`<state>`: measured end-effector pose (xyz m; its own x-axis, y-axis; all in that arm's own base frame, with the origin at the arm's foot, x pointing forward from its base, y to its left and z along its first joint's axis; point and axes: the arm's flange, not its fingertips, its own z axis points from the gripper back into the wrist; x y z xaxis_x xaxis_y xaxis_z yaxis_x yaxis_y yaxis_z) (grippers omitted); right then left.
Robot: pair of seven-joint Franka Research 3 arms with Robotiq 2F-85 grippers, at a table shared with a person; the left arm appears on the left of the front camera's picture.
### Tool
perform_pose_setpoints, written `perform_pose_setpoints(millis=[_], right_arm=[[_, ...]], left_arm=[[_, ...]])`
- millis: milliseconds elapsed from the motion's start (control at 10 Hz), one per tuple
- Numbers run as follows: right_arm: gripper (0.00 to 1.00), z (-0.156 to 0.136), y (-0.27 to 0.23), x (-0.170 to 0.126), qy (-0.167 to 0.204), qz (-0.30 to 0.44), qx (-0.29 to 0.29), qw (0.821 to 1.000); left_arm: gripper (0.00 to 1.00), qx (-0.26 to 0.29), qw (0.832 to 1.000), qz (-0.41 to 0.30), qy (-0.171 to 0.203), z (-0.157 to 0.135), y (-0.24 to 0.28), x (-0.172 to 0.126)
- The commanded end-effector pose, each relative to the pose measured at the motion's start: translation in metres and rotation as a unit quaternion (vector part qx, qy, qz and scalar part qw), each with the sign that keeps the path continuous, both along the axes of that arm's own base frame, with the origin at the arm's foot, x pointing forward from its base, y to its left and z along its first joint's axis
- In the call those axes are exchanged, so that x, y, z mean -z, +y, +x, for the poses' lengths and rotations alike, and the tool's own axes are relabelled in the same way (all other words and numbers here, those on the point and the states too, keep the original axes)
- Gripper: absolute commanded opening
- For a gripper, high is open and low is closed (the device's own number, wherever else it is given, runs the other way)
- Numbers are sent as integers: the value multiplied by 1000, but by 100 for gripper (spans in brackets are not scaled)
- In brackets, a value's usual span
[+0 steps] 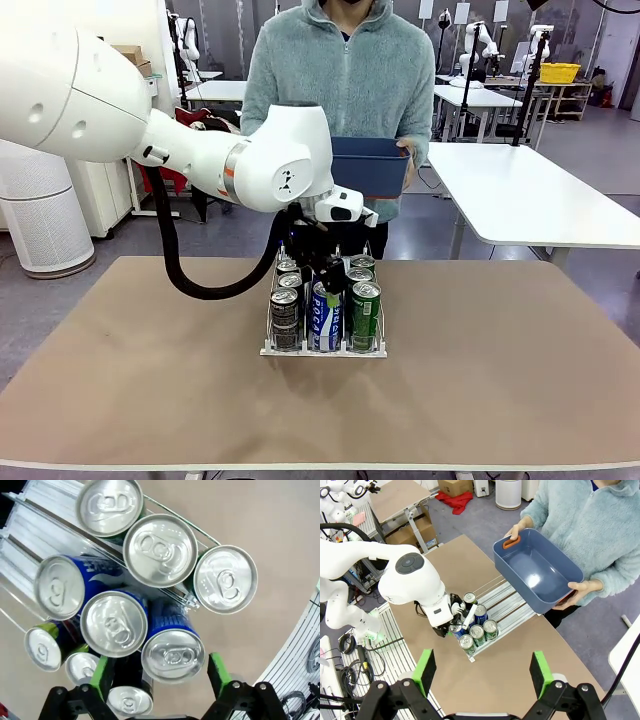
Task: Fill the beverage cans into the dispenser.
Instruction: Place the picked Ionic drink in the line of the Automatic Can Dispenser with the same cans.
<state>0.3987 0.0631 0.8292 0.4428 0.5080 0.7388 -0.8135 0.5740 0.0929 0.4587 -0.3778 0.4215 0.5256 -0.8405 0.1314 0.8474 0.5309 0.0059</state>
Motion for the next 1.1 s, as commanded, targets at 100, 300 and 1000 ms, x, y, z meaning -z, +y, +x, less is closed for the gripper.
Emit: perform_pose_setpoints(millis=[100,300,1000], right_arm=[[100,-1,-1,0,3,-1,-2,1000],[100,-1,-1,0,3,-1,-2,1000],[100,-1,-1,0,3,-1,-2,1000]], left_arm=[[100,0,1000,0,0,0,0,0],[100,0,1000,0,0,0,0,0],[100,0,1000,0,0,0,0,0]])
